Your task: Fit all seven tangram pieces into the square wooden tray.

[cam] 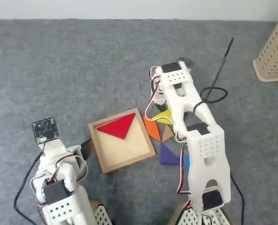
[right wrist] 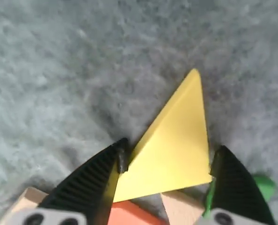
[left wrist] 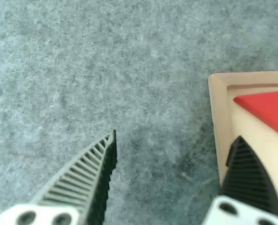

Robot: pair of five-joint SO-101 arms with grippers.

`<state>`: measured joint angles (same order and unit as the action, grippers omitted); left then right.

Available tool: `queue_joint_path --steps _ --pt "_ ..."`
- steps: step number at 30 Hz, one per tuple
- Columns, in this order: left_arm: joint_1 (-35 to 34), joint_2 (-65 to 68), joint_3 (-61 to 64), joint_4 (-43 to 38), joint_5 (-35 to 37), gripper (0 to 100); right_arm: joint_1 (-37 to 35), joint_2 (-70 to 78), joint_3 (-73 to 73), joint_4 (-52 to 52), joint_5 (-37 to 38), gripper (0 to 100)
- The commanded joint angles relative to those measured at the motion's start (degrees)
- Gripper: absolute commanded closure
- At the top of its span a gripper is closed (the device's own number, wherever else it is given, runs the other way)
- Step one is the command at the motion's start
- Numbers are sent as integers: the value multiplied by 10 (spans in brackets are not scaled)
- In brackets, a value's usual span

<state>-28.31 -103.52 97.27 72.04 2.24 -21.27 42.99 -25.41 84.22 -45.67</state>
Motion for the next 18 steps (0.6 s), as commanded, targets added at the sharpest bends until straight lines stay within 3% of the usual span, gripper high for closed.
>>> queue_joint_path --steps 1,4,9,18 --pt "-3 -8 -7 4 -1 646 -24 -11 -24 29 -11 615" --pt "-3 -8 -7 4 -1 646 -29 -11 -24 39 -14 574" --pt "-3 -8 -7 4 -1 646 -28 -8 -24 34 -14 607" --pt "-3 -8 -7 4 -1 646 -26 -3 -22 13 -14 783"
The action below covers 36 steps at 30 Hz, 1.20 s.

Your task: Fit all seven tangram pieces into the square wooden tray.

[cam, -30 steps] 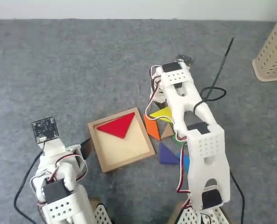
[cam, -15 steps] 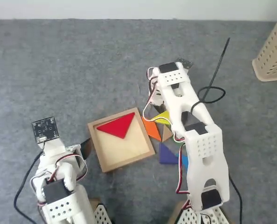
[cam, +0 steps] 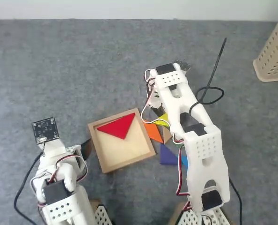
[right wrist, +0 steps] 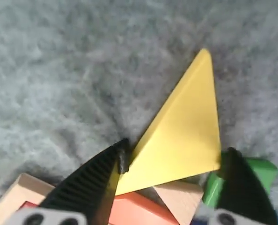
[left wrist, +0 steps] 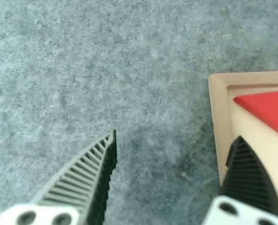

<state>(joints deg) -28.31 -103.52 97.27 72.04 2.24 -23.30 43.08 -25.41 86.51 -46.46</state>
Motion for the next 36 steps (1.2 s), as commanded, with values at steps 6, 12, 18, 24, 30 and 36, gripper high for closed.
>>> queue_joint_path --steps 6,12,18,24,30,36 --pt "-3 -8 -7 4 -1 646 41 -8 -22 -12 34 804" --pt "-3 -8 -7 4 -1 646 118 -5 -61 -44 294 805" --pt "-3 -8 -7 4 -1 646 106 -12 -69 -29 423 803" --pt "-3 -8 -7 4 -1 646 55 -79 -39 20 375 803" --pt "-3 -8 -7 4 -1 646 5 -199 141 -80 367 803" --pt "-3 -8 -7 4 -1 646 -22 -378 363 -182 391 804"
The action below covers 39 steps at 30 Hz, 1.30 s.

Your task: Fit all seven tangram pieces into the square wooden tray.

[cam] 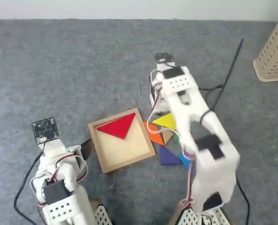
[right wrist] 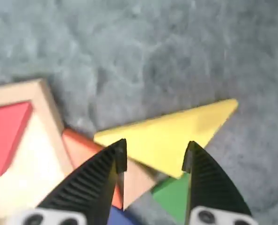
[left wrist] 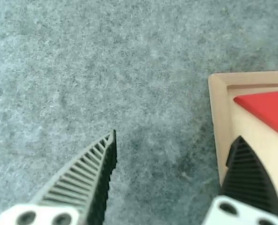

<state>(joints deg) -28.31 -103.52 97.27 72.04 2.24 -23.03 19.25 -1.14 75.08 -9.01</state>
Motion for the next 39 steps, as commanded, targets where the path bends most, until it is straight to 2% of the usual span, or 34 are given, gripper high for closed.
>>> queue_joint_path --steps 1,5,11,13,18,23,28,31,35,37,39 --pt "-3 -8 -7 4 -1 646 -29 -157 153 -83 23 804" --pt "-3 -8 -7 4 -1 646 -33 -184 230 -122 16 804" --pt "-3 -8 -7 4 -1 646 -10 -163 245 -156 -99 800" --pt "-3 -8 -7 4 -1 646 -6 -153 245 -154 -117 800" --pt "-3 -8 -7 4 -1 646 11 -111 211 -144 -116 803" --pt "-3 -8 -7 4 -1 646 48 -24 116 -83 -114 804" --pt "-3 -8 -7 4 -1 646 75 44 17 -67 -114 804" --pt "-3 -8 -7 4 -1 646 84 48 -25 -37 -105 804" --pt "-3 -8 -7 4 -1 646 73 32 -66 34 -47 803" --pt "-3 -8 -7 4 -1 646 66 5 -75 44 -56 801" --pt "-3 -8 -7 4 -1 646 52 -17 -76 22 -98 801"
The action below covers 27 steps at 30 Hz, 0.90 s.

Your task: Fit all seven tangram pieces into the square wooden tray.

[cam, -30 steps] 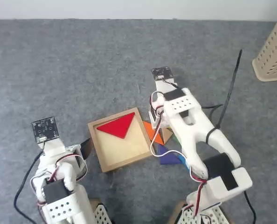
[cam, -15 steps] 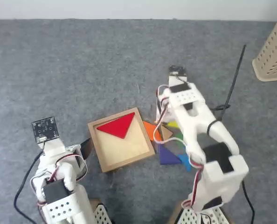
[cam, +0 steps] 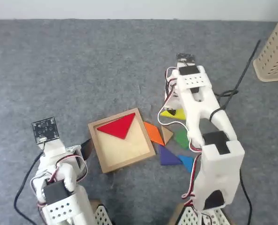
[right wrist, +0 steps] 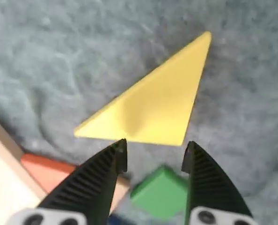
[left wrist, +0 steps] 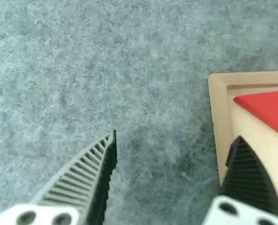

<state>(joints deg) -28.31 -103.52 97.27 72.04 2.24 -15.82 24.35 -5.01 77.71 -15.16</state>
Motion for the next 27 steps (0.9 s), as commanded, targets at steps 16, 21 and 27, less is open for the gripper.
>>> queue_joint_path --steps 16,21,27 --pt "-3 -8 -7 4 -1 646 -4 20 -50 -90 -208 658" --pt "-3 -8 -7 4 -1 646 2 45 -63 -94 -209 658" --pt "-3 -8 -7 4 -1 646 12 73 -69 -98 -209 659"
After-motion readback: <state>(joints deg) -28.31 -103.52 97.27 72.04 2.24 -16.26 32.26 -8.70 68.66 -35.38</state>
